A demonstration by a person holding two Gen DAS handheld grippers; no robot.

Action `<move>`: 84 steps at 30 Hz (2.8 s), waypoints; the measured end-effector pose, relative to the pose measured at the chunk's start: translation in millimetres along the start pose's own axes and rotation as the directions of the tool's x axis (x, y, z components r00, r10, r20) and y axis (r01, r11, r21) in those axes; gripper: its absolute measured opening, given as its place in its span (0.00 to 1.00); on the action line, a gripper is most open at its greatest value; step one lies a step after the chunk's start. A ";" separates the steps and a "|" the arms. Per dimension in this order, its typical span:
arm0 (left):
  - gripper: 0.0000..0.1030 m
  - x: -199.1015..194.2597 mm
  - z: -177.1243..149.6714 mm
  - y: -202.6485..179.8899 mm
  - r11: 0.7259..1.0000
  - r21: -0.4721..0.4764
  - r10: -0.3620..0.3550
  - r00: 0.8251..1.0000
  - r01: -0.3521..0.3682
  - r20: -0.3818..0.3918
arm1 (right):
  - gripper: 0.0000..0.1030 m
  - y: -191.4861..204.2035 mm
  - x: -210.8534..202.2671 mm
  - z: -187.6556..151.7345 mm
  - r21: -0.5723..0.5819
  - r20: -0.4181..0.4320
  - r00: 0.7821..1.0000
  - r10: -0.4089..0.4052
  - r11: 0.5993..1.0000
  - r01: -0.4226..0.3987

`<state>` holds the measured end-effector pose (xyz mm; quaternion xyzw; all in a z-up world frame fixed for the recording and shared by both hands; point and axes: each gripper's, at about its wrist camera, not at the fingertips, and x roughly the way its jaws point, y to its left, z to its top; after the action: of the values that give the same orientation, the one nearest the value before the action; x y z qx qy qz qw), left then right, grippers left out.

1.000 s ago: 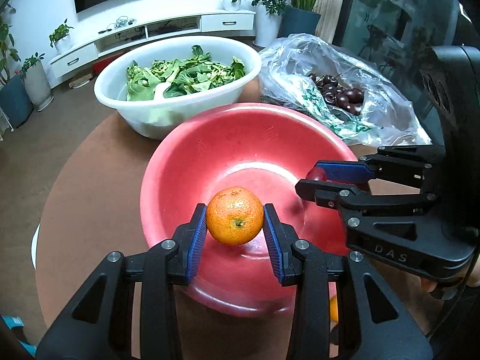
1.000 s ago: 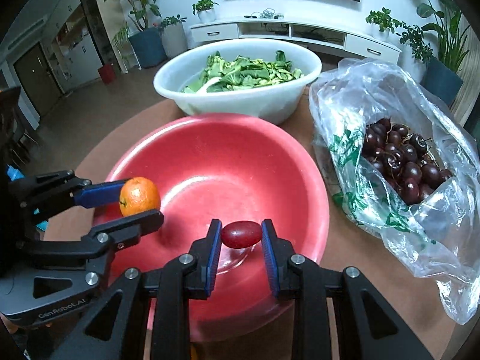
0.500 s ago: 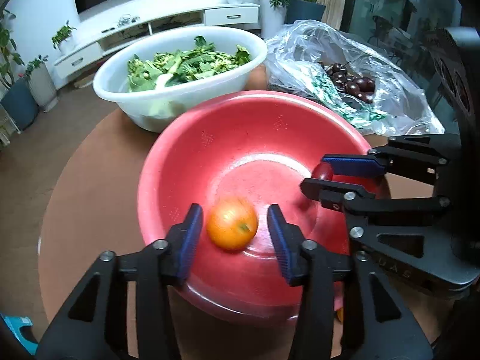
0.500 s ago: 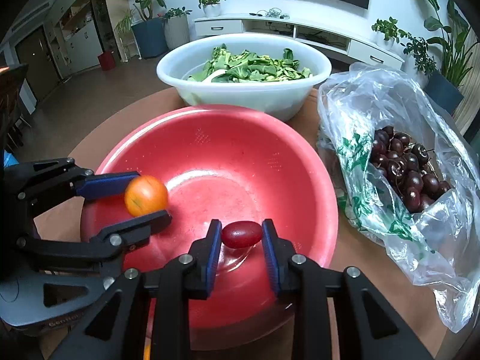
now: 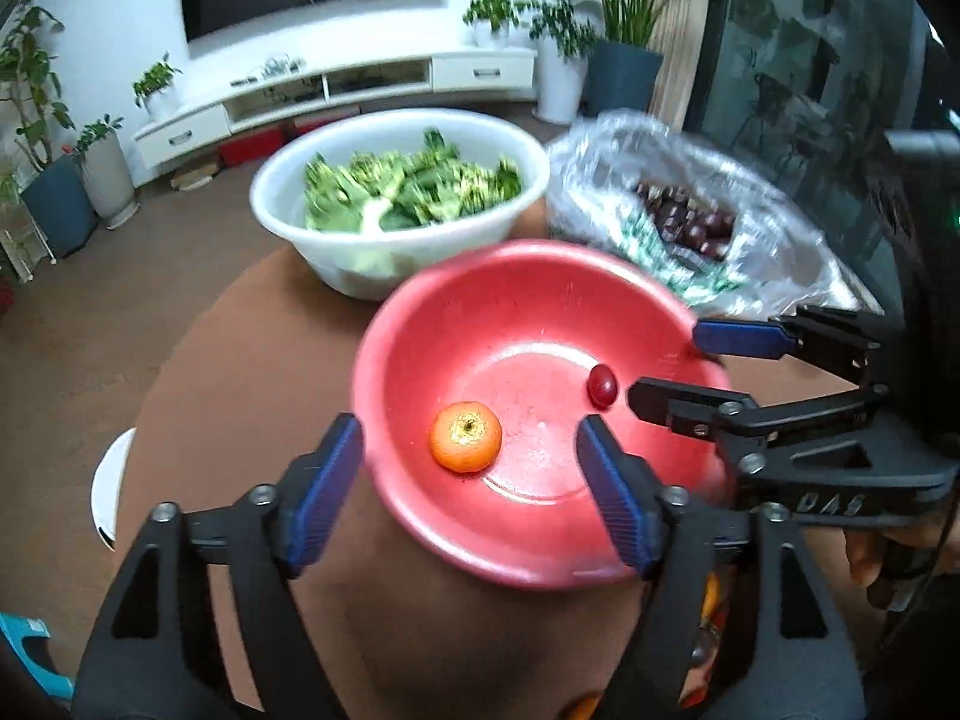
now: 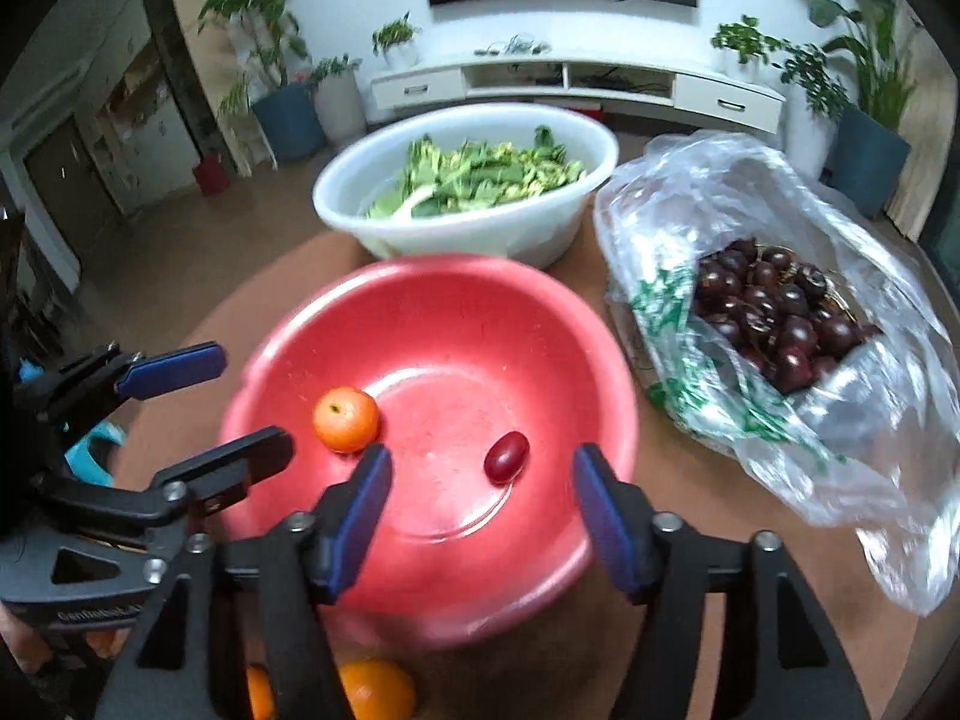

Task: Organize fruits
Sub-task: 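Move both tools back from the red bowl to the fruit pile, then grasp the large orange at the pile's edge with the left tool, then grasp the tangerine in the pile with the right tool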

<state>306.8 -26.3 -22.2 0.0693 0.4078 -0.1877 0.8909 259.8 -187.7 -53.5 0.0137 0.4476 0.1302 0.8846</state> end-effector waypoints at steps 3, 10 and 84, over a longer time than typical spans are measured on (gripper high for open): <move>0.74 -27.5 -10.5 1.1 1.000 -0.018 -0.007 0.999 0.008 0.049 | 0.89 -5.4 -27.7 -9.4 0.061 0.050 0.999 0.017 0.998 -0.020; 0.90 -80.3 -64.5 5.5 0.985 -0.137 -0.089 0.992 0.101 0.093 | 0.97 -22.0 -94.5 -69.3 0.151 0.206 0.967 0.148 0.972 -0.181; 0.36 -87.7 -213.7 -92.9 0.981 -0.067 -0.186 0.980 0.182 -0.068 | 0.71 28.7 -103.3 -201.5 0.183 0.064 0.996 0.060 0.981 -0.071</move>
<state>68.4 -28.2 -94.1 0.0111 0.4506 -0.2542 0.8557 34.9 -203.6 -88.6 0.1144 0.4312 0.1164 0.8874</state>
